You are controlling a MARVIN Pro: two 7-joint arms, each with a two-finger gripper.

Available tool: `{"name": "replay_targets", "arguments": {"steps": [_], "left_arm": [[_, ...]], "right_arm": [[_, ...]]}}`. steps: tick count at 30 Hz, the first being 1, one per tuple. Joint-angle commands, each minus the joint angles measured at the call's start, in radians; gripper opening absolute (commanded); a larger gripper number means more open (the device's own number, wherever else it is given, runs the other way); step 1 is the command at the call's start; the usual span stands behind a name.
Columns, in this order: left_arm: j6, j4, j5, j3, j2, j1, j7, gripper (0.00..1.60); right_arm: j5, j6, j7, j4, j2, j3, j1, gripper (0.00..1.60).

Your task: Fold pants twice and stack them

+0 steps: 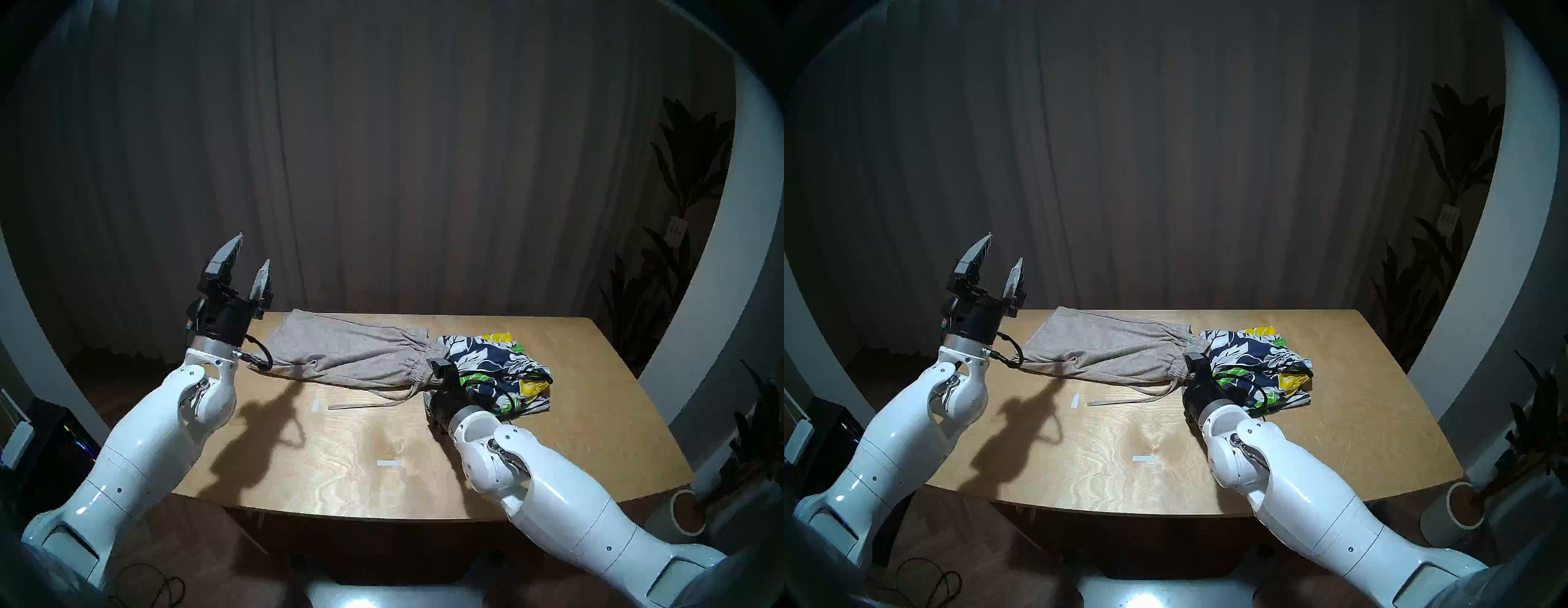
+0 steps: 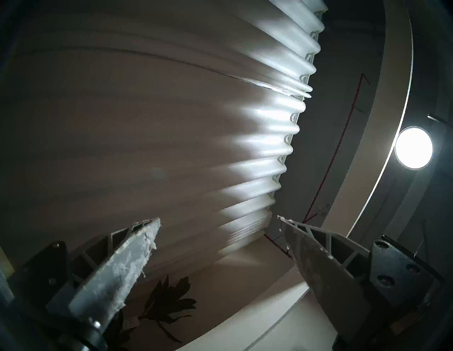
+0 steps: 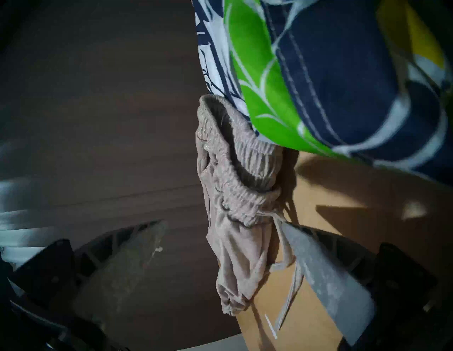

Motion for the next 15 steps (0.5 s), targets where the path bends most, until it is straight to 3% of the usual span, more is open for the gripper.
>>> {"name": "replay_targets", "arguments": {"steps": [1, 15], "left_arm": [[-0.024, -0.058, -0.005, -0.027, 0.015, 0.014, -0.01, 1.6], [-0.084, -0.145, -0.03, -0.06, 0.035, 0.08, -0.01, 1.6]], "right_arm": [[0.017, -0.02, 0.014, -0.076, -0.001, 0.019, -0.026, 1.6], [0.051, -0.082, 0.036, -0.185, 0.008, 0.076, -0.059, 1.6]]}}
